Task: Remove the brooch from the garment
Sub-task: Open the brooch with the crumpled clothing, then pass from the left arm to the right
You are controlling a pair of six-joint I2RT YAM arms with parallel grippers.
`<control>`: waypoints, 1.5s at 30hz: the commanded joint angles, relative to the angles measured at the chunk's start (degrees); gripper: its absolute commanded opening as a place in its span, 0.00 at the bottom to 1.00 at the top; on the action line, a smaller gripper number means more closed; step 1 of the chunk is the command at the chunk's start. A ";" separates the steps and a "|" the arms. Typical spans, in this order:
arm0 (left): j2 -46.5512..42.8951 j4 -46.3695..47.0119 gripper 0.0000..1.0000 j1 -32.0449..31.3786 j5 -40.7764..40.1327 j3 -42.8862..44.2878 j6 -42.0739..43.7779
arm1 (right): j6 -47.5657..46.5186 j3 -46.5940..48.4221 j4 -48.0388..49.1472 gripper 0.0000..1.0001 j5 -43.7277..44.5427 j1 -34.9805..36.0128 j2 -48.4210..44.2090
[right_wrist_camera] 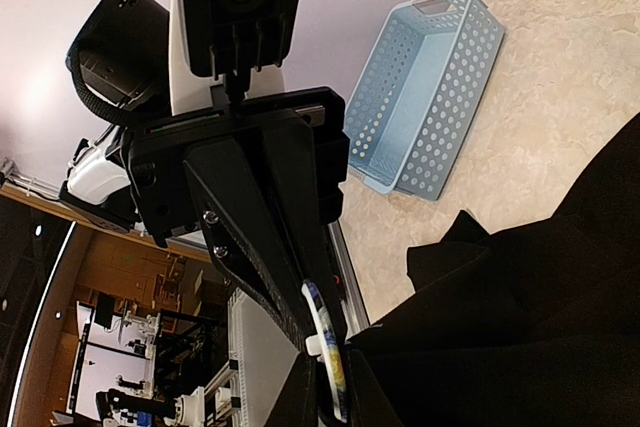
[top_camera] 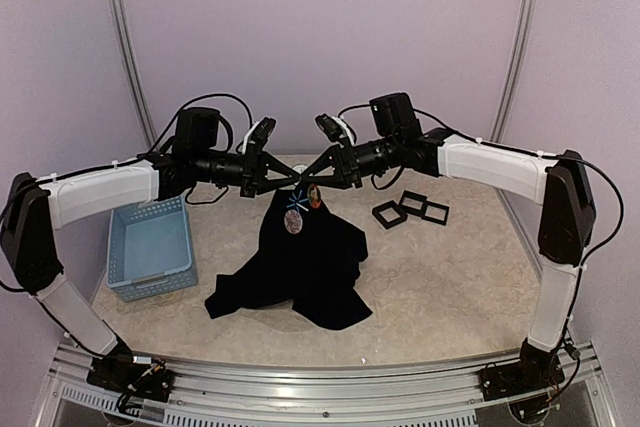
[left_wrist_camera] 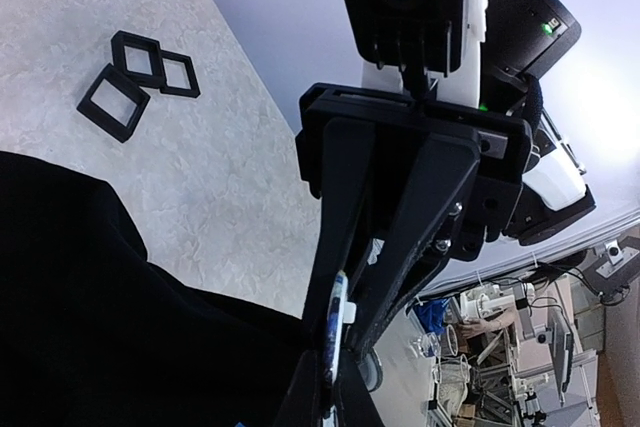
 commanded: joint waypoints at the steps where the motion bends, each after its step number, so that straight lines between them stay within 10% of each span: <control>1: -1.67 8.39 0.00 -1.23 5.60 2.53 -1.97 | -3.23 -0.39 -5.71 0.15 8.43 -0.46 3.70; 20: -1.41 8.11 0.00 1.31 4.43 -0.20 -4.19 | -2.50 -12.74 15.31 0.70 1.15 -3.86 -10.56; 45: -1.69 10.08 0.00 0.52 6.27 -1.19 -4.49 | 0.30 -10.57 16.62 0.31 0.62 -0.43 -6.40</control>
